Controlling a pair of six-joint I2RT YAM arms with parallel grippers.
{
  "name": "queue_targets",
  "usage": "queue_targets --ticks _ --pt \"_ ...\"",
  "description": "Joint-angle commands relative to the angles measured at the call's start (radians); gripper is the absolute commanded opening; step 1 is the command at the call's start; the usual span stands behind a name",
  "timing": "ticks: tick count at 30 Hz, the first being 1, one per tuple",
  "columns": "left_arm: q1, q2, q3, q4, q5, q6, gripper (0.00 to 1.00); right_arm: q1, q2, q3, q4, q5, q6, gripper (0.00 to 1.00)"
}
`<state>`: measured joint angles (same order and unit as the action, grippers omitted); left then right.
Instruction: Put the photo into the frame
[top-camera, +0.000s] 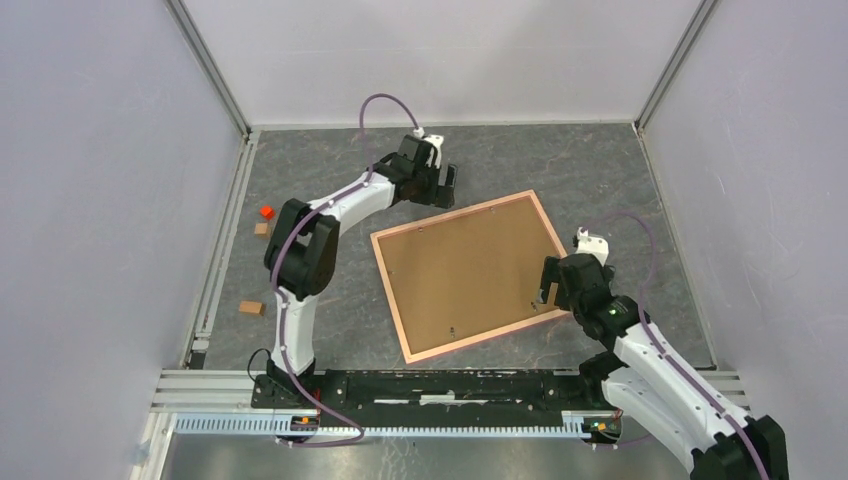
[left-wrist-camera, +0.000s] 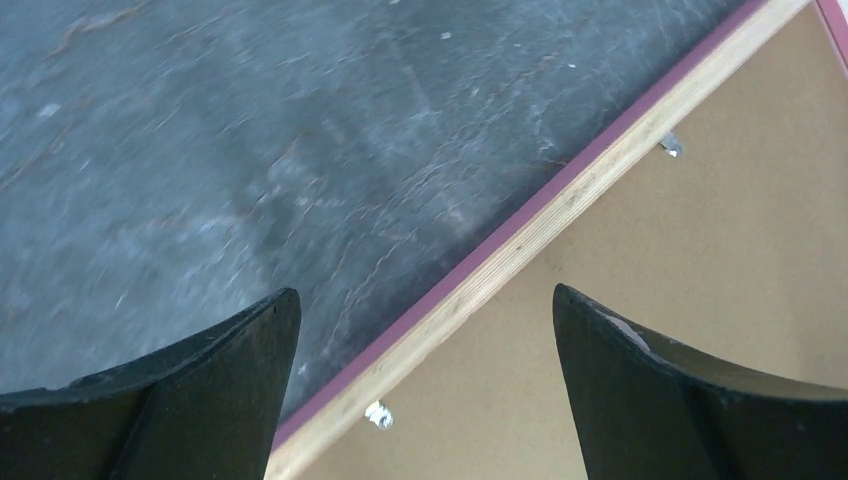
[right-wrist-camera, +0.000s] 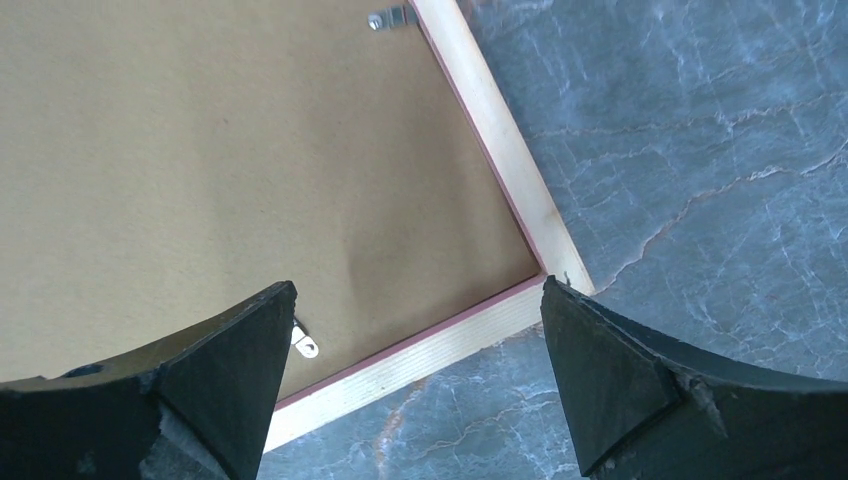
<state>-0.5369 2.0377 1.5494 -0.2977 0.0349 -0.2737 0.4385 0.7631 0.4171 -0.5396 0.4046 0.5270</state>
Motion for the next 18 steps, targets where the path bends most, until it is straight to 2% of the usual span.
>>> queue_targets --ticks 1,5,10,12,17,18 --pt "-0.008 0.115 0.167 -0.153 0.195 0.230 1.00 -0.003 -0.075 -0.012 0.043 0.004 0.017 0.98" --pt "-0.017 0.173 0.219 -0.190 0.299 0.237 0.99 -0.002 -0.070 -0.001 0.055 -0.016 0.005 0.98" --pt "-0.017 0.199 0.216 -0.198 0.299 0.167 0.83 -0.003 -0.025 0.012 0.056 -0.034 -0.011 0.98" --pt "-0.016 0.194 0.192 -0.195 0.258 0.134 0.79 -0.002 -0.012 0.009 0.065 -0.044 -0.013 0.98" --pt "-0.012 0.171 0.133 -0.240 0.077 0.062 0.53 -0.002 0.017 0.009 0.070 -0.055 -0.006 0.98" --pt "-0.011 0.153 0.105 -0.237 0.042 0.037 0.50 -0.002 0.020 0.011 0.069 -0.054 -0.005 0.98"
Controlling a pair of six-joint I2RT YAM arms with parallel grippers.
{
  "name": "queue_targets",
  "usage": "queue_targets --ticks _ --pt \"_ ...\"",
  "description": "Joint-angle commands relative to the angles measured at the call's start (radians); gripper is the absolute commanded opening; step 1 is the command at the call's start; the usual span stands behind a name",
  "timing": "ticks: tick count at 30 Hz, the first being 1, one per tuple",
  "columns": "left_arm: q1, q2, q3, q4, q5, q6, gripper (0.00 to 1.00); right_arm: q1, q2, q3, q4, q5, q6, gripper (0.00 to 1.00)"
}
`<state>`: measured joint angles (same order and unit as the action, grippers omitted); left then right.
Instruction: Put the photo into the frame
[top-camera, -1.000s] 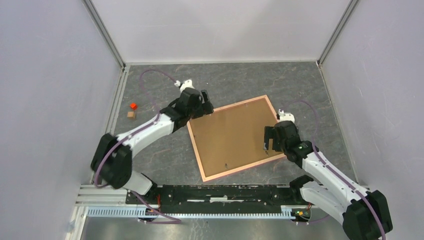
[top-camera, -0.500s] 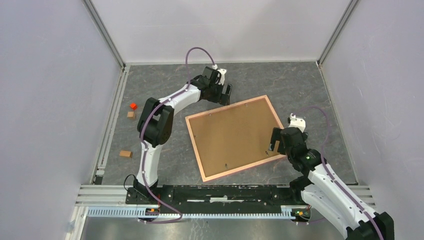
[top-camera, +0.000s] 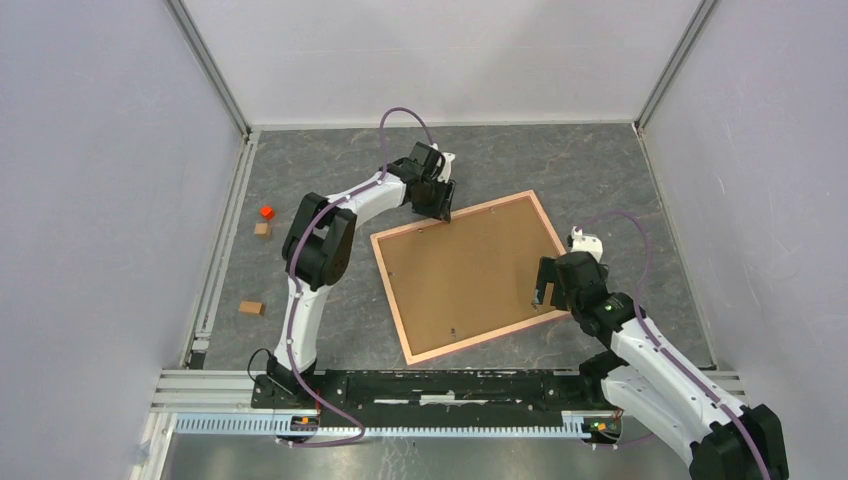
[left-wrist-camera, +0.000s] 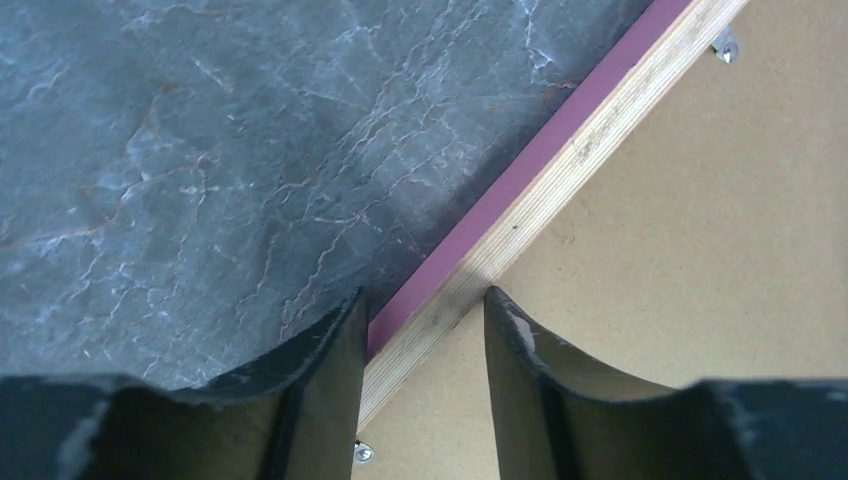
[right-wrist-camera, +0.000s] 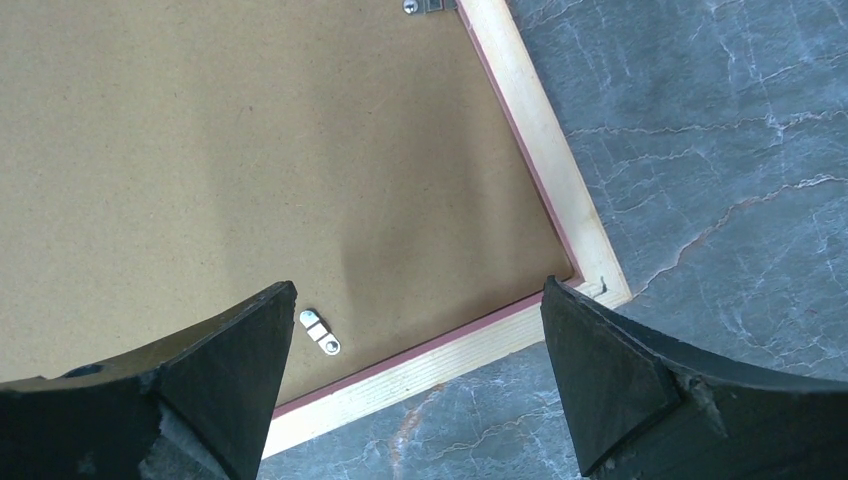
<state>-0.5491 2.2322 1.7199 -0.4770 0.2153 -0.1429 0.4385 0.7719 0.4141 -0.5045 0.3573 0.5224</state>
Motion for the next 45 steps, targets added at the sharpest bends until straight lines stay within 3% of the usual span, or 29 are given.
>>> queue_targets --ticks 1,5,11,16,27,36,45 --pt "0.004 -0.056 -0.102 -0.052 -0.161 -0.119 0.47 -0.002 0.013 0.014 0.034 -0.007 -0.003 0.98" --pt "0.007 -0.174 -0.301 0.013 -0.235 -0.217 0.26 -0.001 0.025 0.019 0.037 0.016 -0.017 0.98" --pt "0.009 -0.366 -0.568 0.072 -0.284 -0.339 0.21 -0.003 0.112 0.088 0.044 0.029 -0.083 0.98" --pt "0.009 -0.512 -0.735 0.106 -0.271 -0.408 0.17 -0.059 0.246 0.179 0.099 -0.066 -0.156 0.98" --pt "0.023 -0.723 -0.928 0.103 -0.418 -0.517 0.03 -0.130 0.624 0.433 0.174 -0.316 -0.202 0.95" --pt "0.026 -0.843 -1.067 0.207 -0.459 -0.577 0.02 -0.126 0.777 0.493 0.176 -0.276 -0.013 0.80" --pt "0.025 -0.852 -1.113 0.274 -0.408 -0.591 0.02 -0.081 0.894 0.586 0.056 -0.163 0.280 0.81"
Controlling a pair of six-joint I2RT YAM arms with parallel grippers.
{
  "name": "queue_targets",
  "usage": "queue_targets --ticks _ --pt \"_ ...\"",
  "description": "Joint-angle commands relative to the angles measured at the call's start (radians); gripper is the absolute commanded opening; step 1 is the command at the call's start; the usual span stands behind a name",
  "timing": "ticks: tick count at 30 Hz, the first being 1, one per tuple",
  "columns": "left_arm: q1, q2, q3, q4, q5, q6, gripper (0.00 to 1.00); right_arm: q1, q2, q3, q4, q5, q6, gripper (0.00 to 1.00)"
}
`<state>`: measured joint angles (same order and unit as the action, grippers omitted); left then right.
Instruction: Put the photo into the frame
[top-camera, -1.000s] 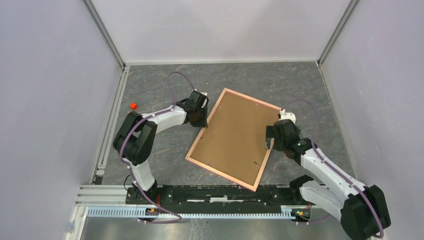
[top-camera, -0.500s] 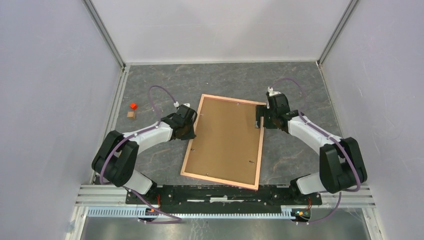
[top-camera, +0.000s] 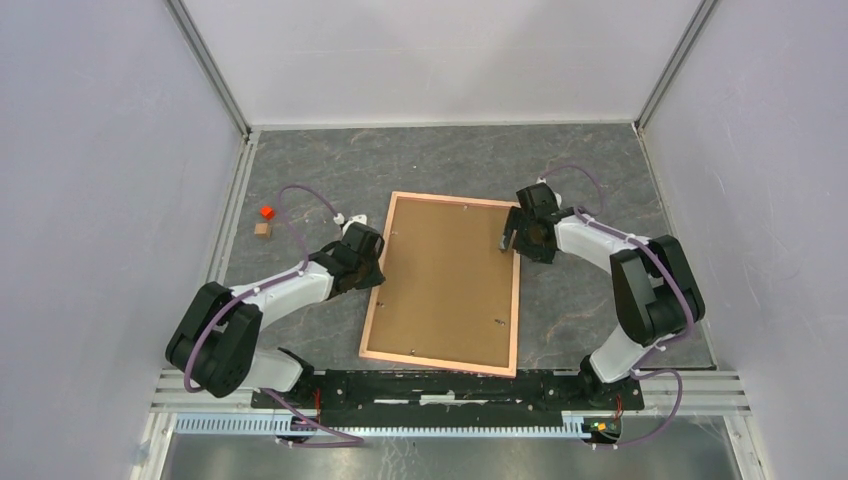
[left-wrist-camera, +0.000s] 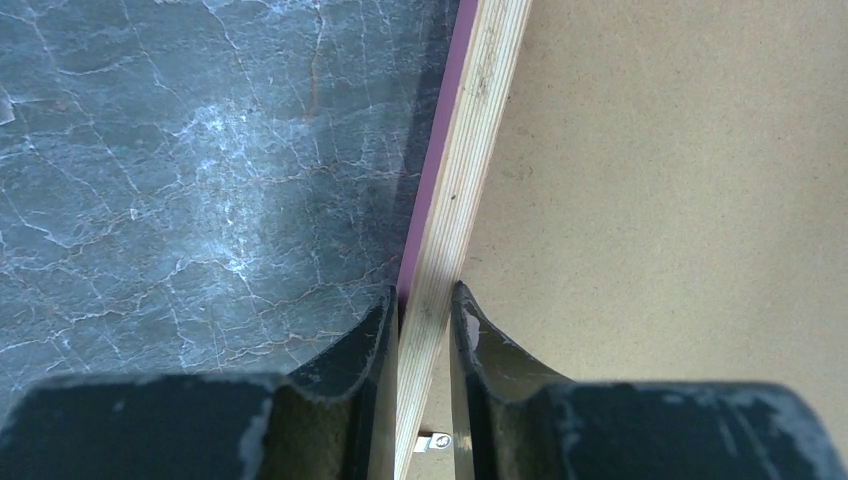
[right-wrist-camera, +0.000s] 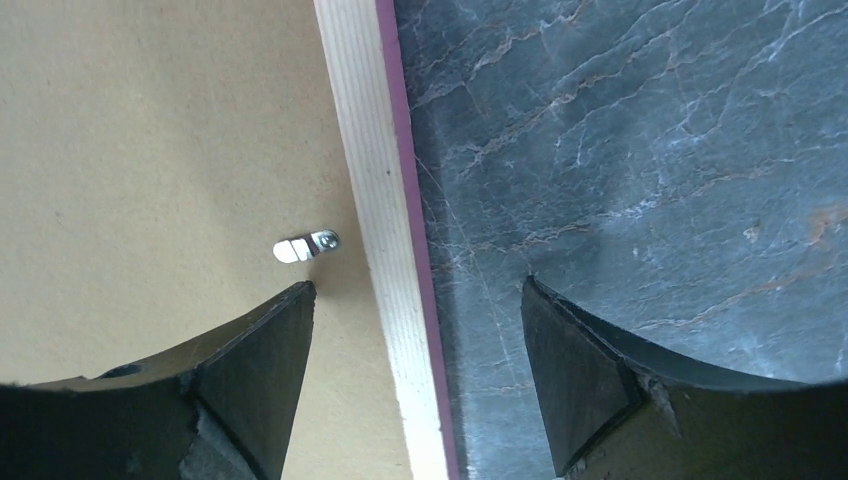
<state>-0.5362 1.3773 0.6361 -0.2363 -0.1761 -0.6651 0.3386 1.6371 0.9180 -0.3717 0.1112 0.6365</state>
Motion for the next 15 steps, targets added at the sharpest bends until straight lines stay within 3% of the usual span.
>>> queue_targets --ticks 1,15 --pt "0.013 0.004 -0.033 0.040 -0.012 -0.072 0.02 0.022 0.039 0.089 -0.084 0.085 0.181 0.81" --pt "0.012 0.009 -0.095 0.116 0.045 -0.088 0.02 0.040 0.083 0.128 -0.130 0.111 0.317 0.82"
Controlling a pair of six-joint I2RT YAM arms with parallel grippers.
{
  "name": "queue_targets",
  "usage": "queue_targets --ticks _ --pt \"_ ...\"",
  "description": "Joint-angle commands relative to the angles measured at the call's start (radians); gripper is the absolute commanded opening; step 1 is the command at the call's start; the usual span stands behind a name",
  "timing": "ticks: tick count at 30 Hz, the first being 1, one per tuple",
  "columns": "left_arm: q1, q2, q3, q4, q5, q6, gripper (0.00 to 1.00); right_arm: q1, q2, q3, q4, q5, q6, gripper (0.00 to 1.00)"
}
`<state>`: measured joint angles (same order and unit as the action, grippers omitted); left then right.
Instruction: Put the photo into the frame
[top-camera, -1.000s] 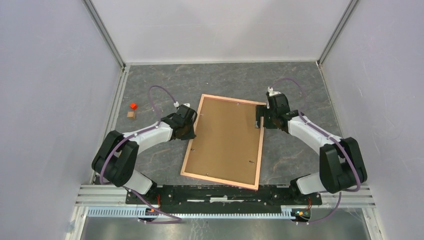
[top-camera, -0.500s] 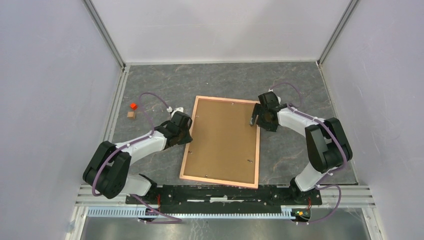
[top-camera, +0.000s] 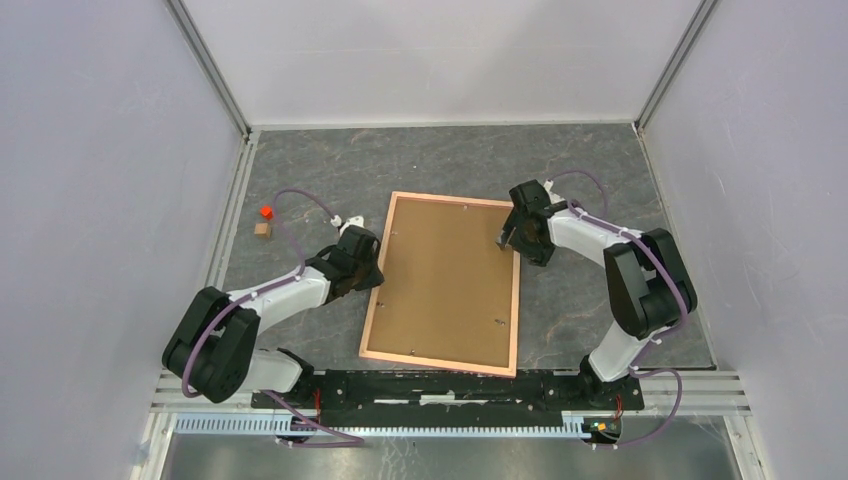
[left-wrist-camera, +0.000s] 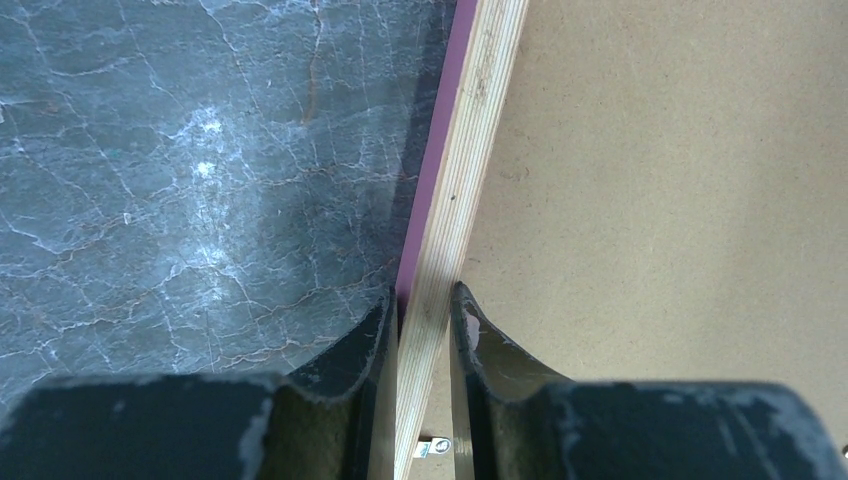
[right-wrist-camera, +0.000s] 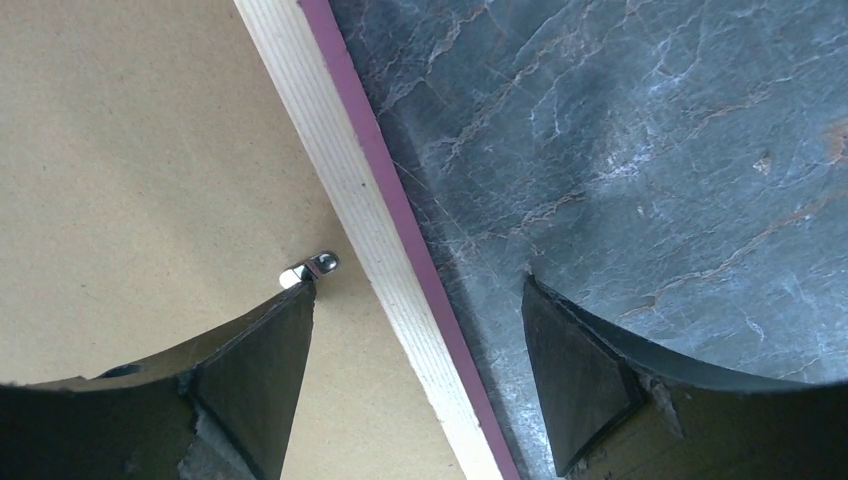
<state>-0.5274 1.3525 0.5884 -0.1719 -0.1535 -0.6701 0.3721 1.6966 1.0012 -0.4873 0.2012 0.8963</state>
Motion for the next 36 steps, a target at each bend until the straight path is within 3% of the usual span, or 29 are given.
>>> queue_targets --ticks 1,8,21,30,36 --pt "0.003 0.038 -0.049 0.055 0.027 -0.083 0.02 0.007 0.024 0.052 -0.019 0.017 0.058 0.82" --pt "0.004 0.044 -0.062 0.068 0.037 -0.082 0.02 0.006 -0.056 0.038 -0.004 0.052 0.068 0.85" --pt "0.002 0.034 -0.078 0.071 0.036 -0.082 0.02 0.007 0.061 0.132 -0.045 0.078 0.095 0.82" --pt "0.004 0.055 -0.075 0.088 0.051 -0.080 0.02 0.007 0.059 0.095 -0.050 0.084 0.089 0.70" --pt "0.004 0.051 -0.074 0.083 0.042 -0.072 0.02 0.007 0.046 0.066 -0.050 0.093 0.060 0.51"
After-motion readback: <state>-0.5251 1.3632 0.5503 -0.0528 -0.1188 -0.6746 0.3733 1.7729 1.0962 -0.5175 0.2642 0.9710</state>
